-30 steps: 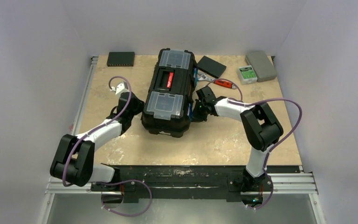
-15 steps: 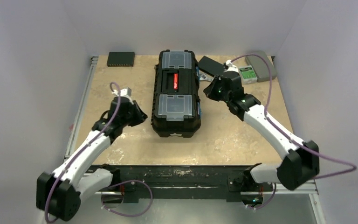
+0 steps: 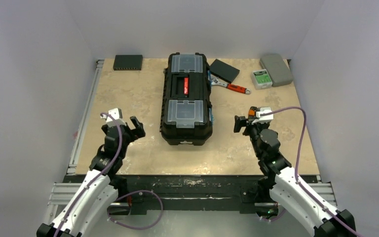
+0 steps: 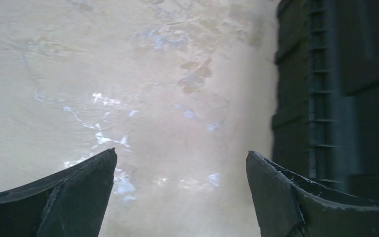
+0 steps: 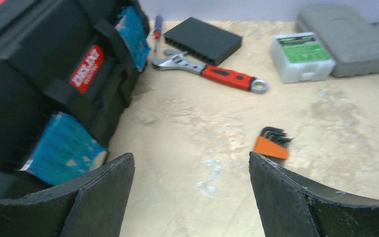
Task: Pack the tool kit
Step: Reset both arms
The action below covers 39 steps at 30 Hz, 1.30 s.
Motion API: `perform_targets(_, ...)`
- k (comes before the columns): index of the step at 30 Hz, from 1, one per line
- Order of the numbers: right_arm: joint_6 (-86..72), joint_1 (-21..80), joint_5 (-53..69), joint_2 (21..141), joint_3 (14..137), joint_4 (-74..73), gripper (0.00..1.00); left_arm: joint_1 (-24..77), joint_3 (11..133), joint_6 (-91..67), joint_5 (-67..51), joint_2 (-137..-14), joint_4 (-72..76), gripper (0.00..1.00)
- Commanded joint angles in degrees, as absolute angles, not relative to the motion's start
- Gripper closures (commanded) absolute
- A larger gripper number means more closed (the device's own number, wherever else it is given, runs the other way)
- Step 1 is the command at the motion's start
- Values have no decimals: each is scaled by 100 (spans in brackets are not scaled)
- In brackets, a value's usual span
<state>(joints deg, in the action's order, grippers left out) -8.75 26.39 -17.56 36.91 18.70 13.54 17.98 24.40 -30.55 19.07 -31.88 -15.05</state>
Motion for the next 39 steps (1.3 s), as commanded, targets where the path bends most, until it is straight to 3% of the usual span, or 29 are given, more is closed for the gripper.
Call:
perform_targets(1, 383, 2617, -2676, 3481, 1268, 3097, 15, 1775, 1649, -1693, 2641, -3105, 649, 0)
perform_targets(4, 461, 2354, -2768, 3924, 1074, 3545, 15, 1768, 1548, -1452, 2965, -3457, 1113, 0)
perform_targets(8, 138, 1745, -2354, 4716, 751, 4540, 15, 1762, 1317, -694, 1959, -3651, 2041, 2)
perform_targets(12, 35, 1458, -2320, 5820, 635, 5633, 15, 1750, 888, -180, 2050, -3901, 3289, 1)
perform_targets(17, -169, 1000, -2111, 7528, 793, 7243, 20, 1647, 776, 123, 2414, -5206, 4440, 1)
perform_targets(21, 188, 895, -1815, 8854, 961, 8489, 22, 1295, 811, 193, 1856, -6091, 5399, 3)
perform_targets(23, -134, 791, -1541, 8491, 1223, 7225, 24, 1154, 1016, 87, 1640, -6152, 5004, 5)
perform_targets(28, -54, 750, -1605, 8624, 1329, 7302, 27, 732, 1219, -93, 1059, -6266, 4720, 6)
perform_targets(31, -146, 755, -1717, 8583, 1575, 6689, 14, 604, 1491, -54, 887, -6481, 4483, 9)
perform_targets(37, -217, 727, -1767, 8624, 1626, 6710, 11, 354, 1690, -154, 832, -6725, 4344, 10)
perform_targets(39, -210, 721, -1763, 8662, 1613, 6778, 10, 332, 1327, -99, 835, -7195, 5503, 5)
